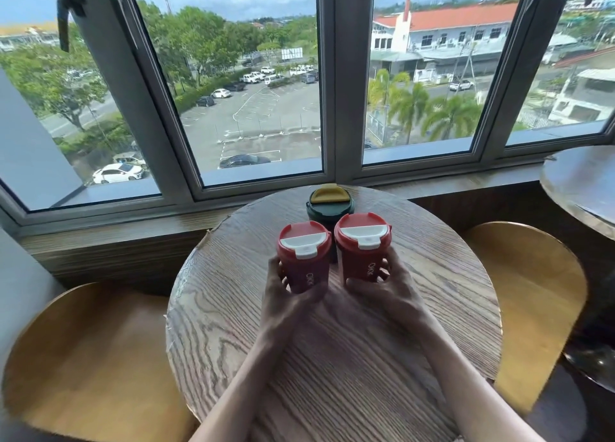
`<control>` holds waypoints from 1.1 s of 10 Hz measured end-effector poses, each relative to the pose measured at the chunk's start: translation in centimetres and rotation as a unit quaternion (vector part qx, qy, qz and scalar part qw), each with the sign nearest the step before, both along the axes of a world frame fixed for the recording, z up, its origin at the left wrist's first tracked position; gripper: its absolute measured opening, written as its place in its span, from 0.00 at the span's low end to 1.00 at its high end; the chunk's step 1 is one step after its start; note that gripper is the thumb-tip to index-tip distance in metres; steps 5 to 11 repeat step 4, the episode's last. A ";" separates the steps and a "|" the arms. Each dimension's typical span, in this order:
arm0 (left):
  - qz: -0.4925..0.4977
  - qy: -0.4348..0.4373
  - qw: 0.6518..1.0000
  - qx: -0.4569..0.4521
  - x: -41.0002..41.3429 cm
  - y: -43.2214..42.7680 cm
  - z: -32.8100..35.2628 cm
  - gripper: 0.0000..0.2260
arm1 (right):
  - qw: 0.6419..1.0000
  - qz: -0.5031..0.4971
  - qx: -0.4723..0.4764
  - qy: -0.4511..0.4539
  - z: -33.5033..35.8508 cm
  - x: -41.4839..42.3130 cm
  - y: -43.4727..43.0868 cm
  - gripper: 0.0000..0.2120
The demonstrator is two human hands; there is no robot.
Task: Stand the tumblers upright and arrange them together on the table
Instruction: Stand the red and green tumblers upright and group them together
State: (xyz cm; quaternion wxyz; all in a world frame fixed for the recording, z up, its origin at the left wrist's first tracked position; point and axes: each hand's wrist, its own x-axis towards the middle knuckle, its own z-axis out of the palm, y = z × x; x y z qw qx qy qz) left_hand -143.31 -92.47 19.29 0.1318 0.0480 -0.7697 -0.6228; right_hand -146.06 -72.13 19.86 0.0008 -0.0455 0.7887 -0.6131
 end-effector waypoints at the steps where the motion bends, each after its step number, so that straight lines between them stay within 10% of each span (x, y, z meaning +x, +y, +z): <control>1: 0.000 0.001 1.000 0.005 -0.1 0.5 -0.2 0.30 | 1.000 -0.002 0.014 -0.001 -0.4 -0.3 0.3 0.33; 11: 0.012 0.006 1.000 -0.007 -0.6 0.5 -0.7 0.31 | 0.999 -0.008 0.033 -0.004 -0.4 -0.2 0.5 0.34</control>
